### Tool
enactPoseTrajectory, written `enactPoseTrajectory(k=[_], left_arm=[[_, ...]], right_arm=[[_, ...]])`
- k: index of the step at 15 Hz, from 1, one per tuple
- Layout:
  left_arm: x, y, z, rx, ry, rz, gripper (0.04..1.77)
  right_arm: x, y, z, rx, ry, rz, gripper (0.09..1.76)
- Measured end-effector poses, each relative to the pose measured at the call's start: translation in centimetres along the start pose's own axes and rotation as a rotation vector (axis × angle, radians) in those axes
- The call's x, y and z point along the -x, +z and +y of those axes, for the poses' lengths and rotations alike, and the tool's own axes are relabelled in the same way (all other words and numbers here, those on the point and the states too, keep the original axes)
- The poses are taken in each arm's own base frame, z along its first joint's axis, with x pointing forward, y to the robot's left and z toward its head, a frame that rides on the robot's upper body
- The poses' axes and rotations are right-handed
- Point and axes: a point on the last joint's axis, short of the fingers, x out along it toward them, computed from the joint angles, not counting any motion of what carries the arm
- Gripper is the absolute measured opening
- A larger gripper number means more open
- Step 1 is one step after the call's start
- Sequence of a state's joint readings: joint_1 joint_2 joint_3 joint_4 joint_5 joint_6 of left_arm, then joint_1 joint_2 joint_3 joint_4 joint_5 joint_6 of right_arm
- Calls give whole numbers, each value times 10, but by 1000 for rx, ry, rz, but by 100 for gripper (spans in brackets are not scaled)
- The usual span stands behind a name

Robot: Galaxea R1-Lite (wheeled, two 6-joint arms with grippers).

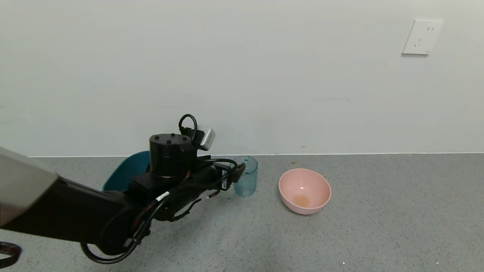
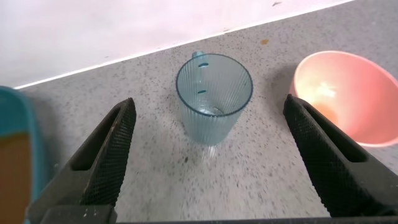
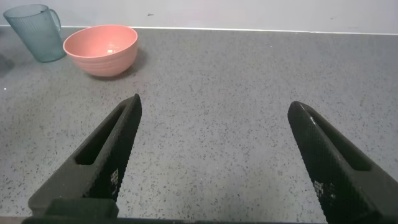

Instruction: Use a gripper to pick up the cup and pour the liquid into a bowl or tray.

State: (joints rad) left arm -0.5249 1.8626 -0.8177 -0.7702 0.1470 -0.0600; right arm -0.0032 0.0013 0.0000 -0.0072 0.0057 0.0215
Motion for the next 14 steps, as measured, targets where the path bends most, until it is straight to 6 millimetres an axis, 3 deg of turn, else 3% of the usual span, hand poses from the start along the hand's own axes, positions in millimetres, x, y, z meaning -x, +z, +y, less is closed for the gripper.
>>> enactPoseTrajectory(k=[3, 7, 11, 14], left_arm=[[47, 20, 5, -3, -3, 27, 170], [122, 32, 15, -8, -6, 72, 171], [210, 30, 29, -11, 2, 95, 171], [271, 15, 39, -16, 7, 85, 171]], right_arm=[[0, 0, 0, 1, 0, 0, 171], [0, 0, 0, 0, 0, 0, 171], [0, 0, 0, 1, 0, 0, 171], [0, 0, 0, 0, 0, 0, 171]])
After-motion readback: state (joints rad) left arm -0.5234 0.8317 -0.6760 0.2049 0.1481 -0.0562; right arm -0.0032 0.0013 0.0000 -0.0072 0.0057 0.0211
